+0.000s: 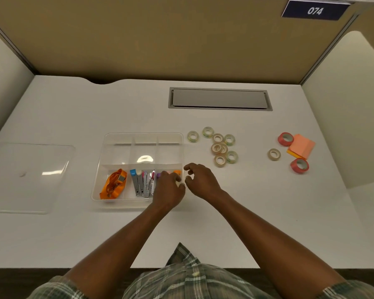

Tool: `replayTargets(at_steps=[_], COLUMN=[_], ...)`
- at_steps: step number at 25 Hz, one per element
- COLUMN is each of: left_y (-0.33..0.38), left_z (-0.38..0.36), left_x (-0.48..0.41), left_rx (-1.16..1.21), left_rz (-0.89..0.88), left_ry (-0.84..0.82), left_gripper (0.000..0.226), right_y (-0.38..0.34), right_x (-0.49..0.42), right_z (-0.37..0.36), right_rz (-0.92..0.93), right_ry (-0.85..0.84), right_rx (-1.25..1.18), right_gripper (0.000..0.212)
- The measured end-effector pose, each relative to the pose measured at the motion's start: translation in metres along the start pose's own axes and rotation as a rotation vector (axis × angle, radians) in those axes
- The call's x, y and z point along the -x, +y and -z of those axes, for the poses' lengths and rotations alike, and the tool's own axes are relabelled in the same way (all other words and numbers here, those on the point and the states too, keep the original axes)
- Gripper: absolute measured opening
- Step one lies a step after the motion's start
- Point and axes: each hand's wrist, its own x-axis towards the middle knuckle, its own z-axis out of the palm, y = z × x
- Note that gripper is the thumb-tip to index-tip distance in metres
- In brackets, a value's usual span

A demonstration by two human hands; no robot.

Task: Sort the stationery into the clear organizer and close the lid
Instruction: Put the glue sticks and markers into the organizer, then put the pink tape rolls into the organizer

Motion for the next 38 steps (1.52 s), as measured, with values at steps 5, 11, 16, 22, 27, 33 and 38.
replayTargets(at_steps=[5,11,16,22,27,33,38], left_y=[0.038,0.083,0.110,0.131,0.143,0.172,0.183], left_z=[-0.024,-0.074,-0.112,-0.137,-0.145,-0.156,-0.150], left_x=[0.004,0.006,0.009,0.012,0.010,0.001,-0.020], left_rx=[0.022,0.004,-0.020,-0.046,-0.040,0.022,0.106], left_rz=[-0.132,-0.163,-0.176,-0.196,-0.223,-0.269,-0.314], left_ry=[0.021,-0.107,-0.212,-0.258,-0.269,-0.144,-0.048], left_gripper=[0.027,0.024,0.022,0.021,0.031,0.088,0.058], right_y=[0.053,0.153,0.246,0.308,0.298,0.210,0.207], right_x=[0.008,0.016,0.017,0.005,-0.008,-0.006,-0.026], right_z=[0.025,0.080,0.142,0.177,0.181,0.180,0.195], right_rz=[-0.035,-0.193,-0.385,-0.405,-0.355,-0.223,-0.162], right_ry=[0.043,0.177,0.315,0.270,0.309,-0.313,-0.409], right_rx=[0.005,0.071,0.257,0.366,0.216,-0.595,-0.606], right_gripper=[0.031,0.032,0.056,0.069,0.047,0.045,0.048])
